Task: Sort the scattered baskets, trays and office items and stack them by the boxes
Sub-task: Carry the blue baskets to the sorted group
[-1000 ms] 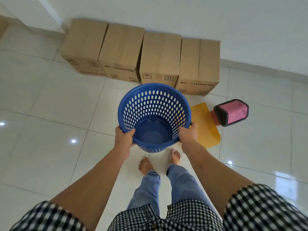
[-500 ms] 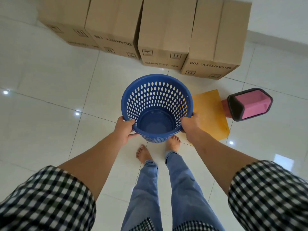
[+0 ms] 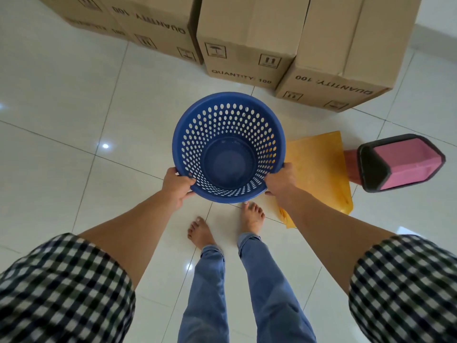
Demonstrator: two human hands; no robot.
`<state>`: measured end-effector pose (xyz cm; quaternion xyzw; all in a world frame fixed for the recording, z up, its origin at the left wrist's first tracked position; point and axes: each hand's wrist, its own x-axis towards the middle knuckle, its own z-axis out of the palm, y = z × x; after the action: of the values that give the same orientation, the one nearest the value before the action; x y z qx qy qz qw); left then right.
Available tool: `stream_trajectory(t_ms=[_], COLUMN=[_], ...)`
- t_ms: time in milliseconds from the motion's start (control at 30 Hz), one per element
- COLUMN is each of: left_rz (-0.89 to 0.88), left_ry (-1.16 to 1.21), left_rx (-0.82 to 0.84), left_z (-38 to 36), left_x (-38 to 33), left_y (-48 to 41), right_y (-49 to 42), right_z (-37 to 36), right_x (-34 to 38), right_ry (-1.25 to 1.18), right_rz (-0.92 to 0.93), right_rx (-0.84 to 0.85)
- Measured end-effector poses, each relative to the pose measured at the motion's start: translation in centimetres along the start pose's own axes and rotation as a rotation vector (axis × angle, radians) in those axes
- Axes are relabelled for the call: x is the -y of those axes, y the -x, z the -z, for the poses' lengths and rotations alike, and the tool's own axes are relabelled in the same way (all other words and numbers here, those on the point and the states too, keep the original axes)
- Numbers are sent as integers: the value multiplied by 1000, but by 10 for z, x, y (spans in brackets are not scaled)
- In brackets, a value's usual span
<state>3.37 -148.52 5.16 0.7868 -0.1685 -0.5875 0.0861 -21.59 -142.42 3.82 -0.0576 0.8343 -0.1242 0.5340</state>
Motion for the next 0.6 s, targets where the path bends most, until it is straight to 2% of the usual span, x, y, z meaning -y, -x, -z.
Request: stream_trajectory(t_ms=[167,300,400,500,600], left_rz=[7,67,142,167,166], left_ry=[-45,-147,-123,-103,-106], left_rx=[33,164,229,245,226], left_z=[-10,-14,-15,-16,-21], left_x=[1,-4,-5,-2,0], left_y=[-16,-16,-16,-15,-16], right_y=[-17,-29,-34,-37,-35], right_z=[-4,2,5,2,-3], right_x=[-2,-2,-1,1,5], right_ry=[23,34,7,-21,52], right_rz=[-32,-68,-60,-83,-97], right_rx=[8,90,89,110,85])
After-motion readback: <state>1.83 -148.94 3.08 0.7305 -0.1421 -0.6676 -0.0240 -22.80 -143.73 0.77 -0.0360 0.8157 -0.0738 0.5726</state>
